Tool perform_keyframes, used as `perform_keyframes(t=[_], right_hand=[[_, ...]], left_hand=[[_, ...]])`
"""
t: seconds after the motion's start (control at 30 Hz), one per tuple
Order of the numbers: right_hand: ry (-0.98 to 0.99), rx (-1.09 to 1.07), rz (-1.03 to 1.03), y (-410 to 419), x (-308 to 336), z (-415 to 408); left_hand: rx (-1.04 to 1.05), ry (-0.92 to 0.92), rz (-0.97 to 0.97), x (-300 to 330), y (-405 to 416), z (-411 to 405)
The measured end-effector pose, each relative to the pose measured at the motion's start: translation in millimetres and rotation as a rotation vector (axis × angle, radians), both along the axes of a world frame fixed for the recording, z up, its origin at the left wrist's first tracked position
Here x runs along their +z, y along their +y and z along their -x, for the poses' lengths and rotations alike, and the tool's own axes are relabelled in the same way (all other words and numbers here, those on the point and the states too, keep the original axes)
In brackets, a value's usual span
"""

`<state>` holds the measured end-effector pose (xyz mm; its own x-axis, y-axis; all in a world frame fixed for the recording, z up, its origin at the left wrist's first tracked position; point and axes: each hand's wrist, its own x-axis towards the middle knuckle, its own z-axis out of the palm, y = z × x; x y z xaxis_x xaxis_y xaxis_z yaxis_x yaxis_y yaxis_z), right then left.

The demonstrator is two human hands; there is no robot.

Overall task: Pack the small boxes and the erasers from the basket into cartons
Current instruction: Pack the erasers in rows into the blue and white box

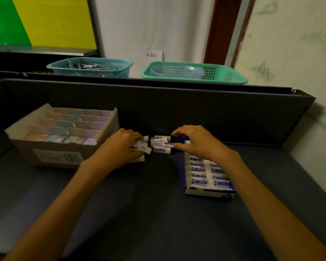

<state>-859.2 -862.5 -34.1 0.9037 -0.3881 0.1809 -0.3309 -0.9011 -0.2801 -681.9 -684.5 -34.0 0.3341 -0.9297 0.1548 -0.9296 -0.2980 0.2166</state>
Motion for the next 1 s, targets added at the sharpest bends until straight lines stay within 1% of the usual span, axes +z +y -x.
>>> perform_keyframes(t=[0.1,0.23,0.37,0.47,0.57,0.63,0.77,1.0], right_hand=[[0.035,0.035,-0.032,18.3,-5.1,-15.6],[0.094,0.051,-0.018,33.5,-11.6,-29.4],[0.132,0.007,-0.010,40.0,-18.9,-34.2],[0.158,-0.035,-0.016,43.0,-22.3,-35.8],[0.136,-0.076,-0.022,44.7,-23.9,-38.5],[0.147,-0.098,0.021,44.7,-24.7,-40.8],[0.167,-0.110,0.069,43.9,-24.7,-41.6],[0.169,-0.073,0.002,44.9,-28.2,-37.0]], left_hand=[[-0.007,0.045,0.026,-3.1,21.1,-1.5],[-0.037,0.078,0.036,-8.6,29.6,0.8],[-0.048,0.071,-0.013,-18.0,30.8,-0.8],[-0.041,0.076,0.011,-21.9,30.0,-0.6],[-0.040,0.113,0.000,-21.5,28.4,1.9],[-0.058,0.151,-0.031,-22.7,27.6,2.2],[-0.065,0.158,-0.091,-25.8,28.2,-0.4],[-0.106,0.173,0.014,-22.6,27.5,-0.8]])
